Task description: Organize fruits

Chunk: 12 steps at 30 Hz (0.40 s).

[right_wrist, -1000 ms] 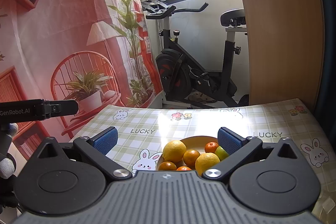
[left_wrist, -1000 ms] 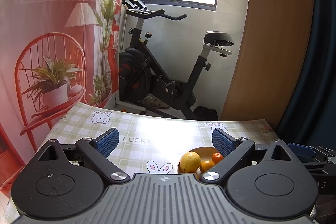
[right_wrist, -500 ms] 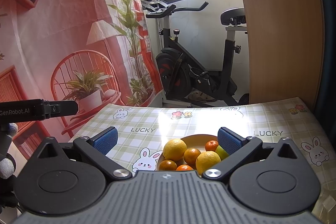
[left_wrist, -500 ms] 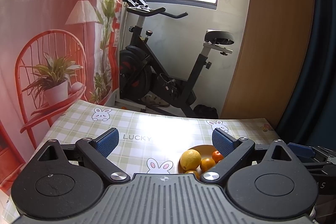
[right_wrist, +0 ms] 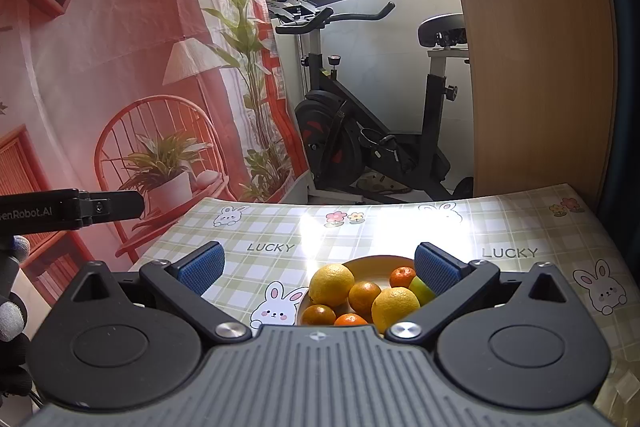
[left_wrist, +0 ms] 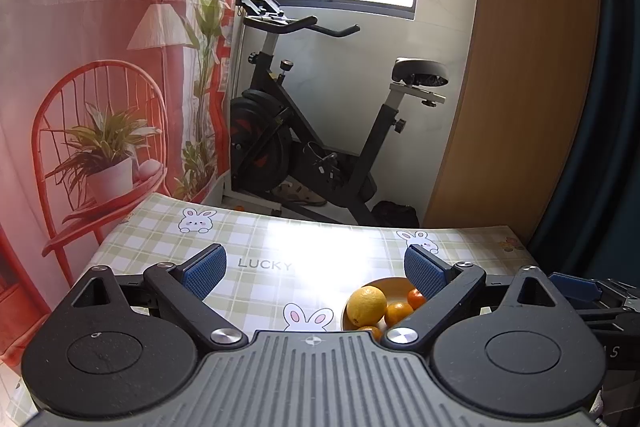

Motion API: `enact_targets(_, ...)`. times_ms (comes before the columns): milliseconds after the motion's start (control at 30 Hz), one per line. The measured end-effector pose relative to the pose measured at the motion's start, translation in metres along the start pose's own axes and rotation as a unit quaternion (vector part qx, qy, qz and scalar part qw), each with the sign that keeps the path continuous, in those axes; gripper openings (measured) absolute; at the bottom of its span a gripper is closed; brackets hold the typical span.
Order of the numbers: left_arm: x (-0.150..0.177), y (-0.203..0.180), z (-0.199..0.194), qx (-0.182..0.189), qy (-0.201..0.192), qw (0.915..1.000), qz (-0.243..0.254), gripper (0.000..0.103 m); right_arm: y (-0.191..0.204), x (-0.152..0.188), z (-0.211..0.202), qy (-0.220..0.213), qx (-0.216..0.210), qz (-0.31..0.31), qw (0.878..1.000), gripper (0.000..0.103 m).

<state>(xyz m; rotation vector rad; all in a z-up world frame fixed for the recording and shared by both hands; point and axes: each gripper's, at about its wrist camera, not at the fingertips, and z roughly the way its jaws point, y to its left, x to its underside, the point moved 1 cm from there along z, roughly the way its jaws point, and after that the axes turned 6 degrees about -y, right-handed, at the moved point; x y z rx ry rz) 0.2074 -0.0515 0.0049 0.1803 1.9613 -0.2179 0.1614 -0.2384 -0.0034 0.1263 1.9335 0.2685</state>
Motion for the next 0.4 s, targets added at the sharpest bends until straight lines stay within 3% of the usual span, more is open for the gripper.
enact_targets(400, 0.0017, -0.0039, -0.0041, -0.005, -0.005, 1.0, 0.001, 0.098, -0.0002, -0.0004, 0.0, 0.0, 0.0, 0.0, 1.0, 0.103)
